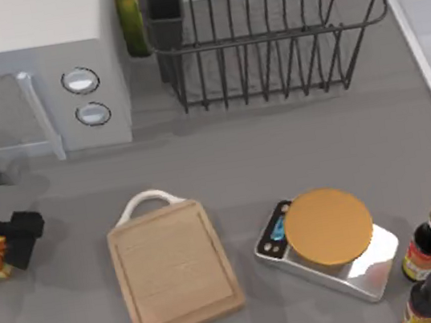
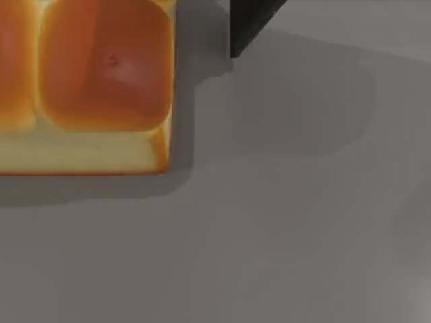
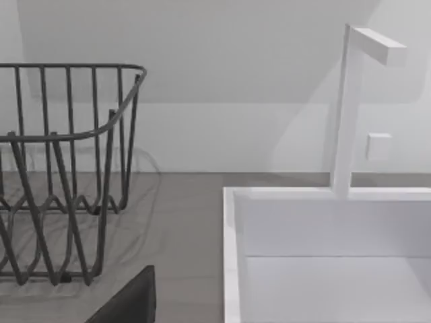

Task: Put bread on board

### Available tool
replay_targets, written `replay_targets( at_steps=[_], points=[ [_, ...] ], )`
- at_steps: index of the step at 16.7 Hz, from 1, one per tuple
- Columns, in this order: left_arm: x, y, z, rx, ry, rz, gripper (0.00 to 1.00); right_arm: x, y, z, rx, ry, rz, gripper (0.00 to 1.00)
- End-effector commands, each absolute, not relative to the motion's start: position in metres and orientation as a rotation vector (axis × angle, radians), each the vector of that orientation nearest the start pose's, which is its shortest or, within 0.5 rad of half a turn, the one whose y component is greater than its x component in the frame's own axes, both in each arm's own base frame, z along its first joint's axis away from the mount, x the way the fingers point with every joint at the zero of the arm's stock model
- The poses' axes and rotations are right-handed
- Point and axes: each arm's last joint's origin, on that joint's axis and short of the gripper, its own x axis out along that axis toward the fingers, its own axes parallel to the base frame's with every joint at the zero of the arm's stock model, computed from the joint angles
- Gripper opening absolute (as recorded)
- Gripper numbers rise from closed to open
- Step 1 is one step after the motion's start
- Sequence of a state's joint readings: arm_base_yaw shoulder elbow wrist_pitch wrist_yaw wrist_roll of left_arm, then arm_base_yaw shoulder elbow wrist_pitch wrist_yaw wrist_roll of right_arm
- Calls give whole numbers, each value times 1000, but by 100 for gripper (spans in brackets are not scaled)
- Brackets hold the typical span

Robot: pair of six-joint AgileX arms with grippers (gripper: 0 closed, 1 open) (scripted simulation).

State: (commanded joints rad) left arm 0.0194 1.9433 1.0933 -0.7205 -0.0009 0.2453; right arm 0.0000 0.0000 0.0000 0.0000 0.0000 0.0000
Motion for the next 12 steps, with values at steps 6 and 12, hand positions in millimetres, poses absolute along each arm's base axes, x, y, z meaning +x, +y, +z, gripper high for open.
replay_targets(
  at_steps=[6,12],
  points=[
    [328,8,102,174,1564,-171,0,106,-1,160,0,0,0,100],
    [317,9,119,167,1580,-161,0,106,-1,160,0,0,0,100]
  ],
)
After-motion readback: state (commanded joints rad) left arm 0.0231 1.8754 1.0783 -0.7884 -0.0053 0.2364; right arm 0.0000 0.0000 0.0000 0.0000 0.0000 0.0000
